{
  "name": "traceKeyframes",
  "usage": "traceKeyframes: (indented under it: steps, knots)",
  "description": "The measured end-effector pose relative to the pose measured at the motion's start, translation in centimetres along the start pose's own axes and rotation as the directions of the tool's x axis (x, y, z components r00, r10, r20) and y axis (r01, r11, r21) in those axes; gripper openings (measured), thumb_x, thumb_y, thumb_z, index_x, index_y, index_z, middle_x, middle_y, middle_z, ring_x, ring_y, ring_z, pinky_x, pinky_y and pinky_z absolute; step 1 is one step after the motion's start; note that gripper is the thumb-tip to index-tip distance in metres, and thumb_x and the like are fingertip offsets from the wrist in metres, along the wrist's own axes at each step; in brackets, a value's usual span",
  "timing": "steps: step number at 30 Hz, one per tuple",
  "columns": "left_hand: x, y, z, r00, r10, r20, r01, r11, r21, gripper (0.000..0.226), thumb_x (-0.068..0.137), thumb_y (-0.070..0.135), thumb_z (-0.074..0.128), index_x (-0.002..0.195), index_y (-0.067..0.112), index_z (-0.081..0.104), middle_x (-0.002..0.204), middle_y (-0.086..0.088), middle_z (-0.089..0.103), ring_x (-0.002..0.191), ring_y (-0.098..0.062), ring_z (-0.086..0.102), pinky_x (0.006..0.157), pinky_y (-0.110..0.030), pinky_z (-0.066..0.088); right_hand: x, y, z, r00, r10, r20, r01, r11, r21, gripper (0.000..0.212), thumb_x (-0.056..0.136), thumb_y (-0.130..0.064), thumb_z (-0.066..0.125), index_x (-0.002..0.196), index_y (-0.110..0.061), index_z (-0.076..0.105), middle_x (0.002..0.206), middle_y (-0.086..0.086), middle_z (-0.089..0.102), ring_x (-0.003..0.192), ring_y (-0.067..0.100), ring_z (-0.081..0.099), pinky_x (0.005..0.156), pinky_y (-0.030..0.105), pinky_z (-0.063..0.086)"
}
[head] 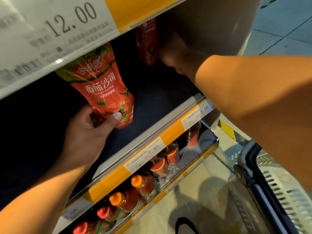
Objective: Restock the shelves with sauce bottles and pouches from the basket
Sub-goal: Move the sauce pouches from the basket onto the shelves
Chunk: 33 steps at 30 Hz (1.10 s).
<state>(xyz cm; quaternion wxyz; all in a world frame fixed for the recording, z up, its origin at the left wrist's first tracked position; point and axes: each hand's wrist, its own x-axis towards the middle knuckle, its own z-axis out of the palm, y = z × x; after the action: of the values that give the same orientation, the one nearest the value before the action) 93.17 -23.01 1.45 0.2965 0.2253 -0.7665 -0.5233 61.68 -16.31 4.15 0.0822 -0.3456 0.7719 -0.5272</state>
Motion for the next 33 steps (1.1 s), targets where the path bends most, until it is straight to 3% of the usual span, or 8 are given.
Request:
traceKeyframes:
  steps: [4,6,10,13,15,18,25,33]
  knots:
    - [0.0,0.3,0.4,0.999,-0.051,-0.013,0.051,0.999,-0.001,0.026,0.077,0.038,0.081,0.102,0.044,0.074,0.111,0.015,0.077,0.105,-0.001,0.071,0.082,-0.006,0.051,-2.1,-1.7,-1.7,1.000,-0.011,-0.017,0.008,0.986,-0.166,0.054,0.102,-0.033,0.061,0.151,-0.018,0.047,0.151,0.006,0.053,0.136,0.021,0.052,0.115,0.033,0.040]
    - [0.0,0.6,0.6,0.996,-0.090,-0.027,0.089,0.996,-0.010,0.028,0.077,0.033,0.081,0.103,0.037,0.074,0.110,0.015,0.077,0.104,0.000,0.072,0.082,-0.014,0.055,-5.7,-3.0,-2.8,0.991,-0.049,0.122,0.090,0.929,-0.358,0.049,0.103,-0.034,0.058,0.148,-0.014,0.052,0.146,0.011,0.058,0.134,0.028,0.055,0.111,0.035,0.043]
    - [0.2,1.3,0.9,0.984,-0.169,-0.054,0.172,0.983,0.066,0.031,0.077,0.034,0.082,0.107,0.030,0.072,0.106,0.018,0.077,0.098,0.004,0.071,0.086,-0.023,0.048,-16.7,-4.2,-5.5,0.924,-0.111,0.365,0.322,0.740,-0.591,0.062,0.095,-0.064,0.045,0.145,-0.028,0.050,0.123,0.004,0.068,0.113,0.031,0.063,0.093,0.044,0.051]
    - [0.6,2.0,1.5,0.981,-0.190,-0.046,0.194,0.976,0.102,0.027,0.081,0.032,0.082,0.107,0.030,0.073,0.104,0.020,0.077,0.095,0.006,0.070,0.088,-0.025,0.048,-21.2,-3.7,-6.2,0.857,-0.074,0.509,0.445,0.604,-0.661,0.063,0.096,-0.068,0.037,0.139,-0.026,0.053,0.129,0.001,0.060,0.121,0.026,0.054,0.106,0.046,0.039]
    - [1.2,2.3,2.4,0.981,-0.192,-0.026,0.193,0.971,0.142,0.022,0.084,0.032,0.082,0.105,0.032,0.073,0.102,0.025,0.076,0.092,0.009,0.069,0.086,-0.025,0.047,-22.0,-3.0,-5.9,0.863,-0.081,0.499,0.442,0.600,-0.667,0.065,0.097,-0.068,0.038,0.144,-0.025,0.051,0.146,0.002,0.053,0.136,0.024,0.045,0.120,0.044,0.025]
    - [2.3,2.7,4.1,0.985,-0.169,-0.044,0.174,0.962,0.211,0.016,0.085,0.035,0.083,0.097,0.035,0.072,0.090,0.034,0.073,0.083,0.015,0.067,0.077,-0.022,0.045,-22.5,-2.6,-5.1,0.890,-0.117,0.441,0.406,0.645,-0.648,0.070,0.097,-0.066,0.044,0.152,-0.024,0.043,0.155,0.002,0.046,0.144,0.022,0.038,0.127,0.044,0.011]
    - [6.3,3.3,9.9,0.998,-0.045,-0.038,0.051,0.986,0.160,0.029,0.086,0.018,0.084,0.098,0.035,0.065,0.094,0.021,0.071,0.083,0.018,0.065,0.065,0.000,0.046,-23.3,-2.1,-3.8,0.925,-0.136,0.354,0.346,0.687,-0.639,0.064,0.094,-0.055,0.055,0.148,-0.020,0.048,0.157,0.005,0.046,0.146,0.021,0.037,0.128,0.050,0.008]
    - [10.7,2.7,14.6,0.995,0.026,-0.098,-0.002,0.972,0.235,0.025,0.086,0.032,0.084,0.099,0.042,0.064,0.091,0.028,0.062,0.081,0.017,0.060,0.066,-0.005,0.044,-23.3,-1.3,-3.4,0.941,-0.168,0.295,0.320,0.730,-0.605,0.058,0.090,-0.043,0.061,0.142,-0.019,0.052,0.151,0.003,0.052,0.141,0.020,0.043,0.128,0.049,0.012]
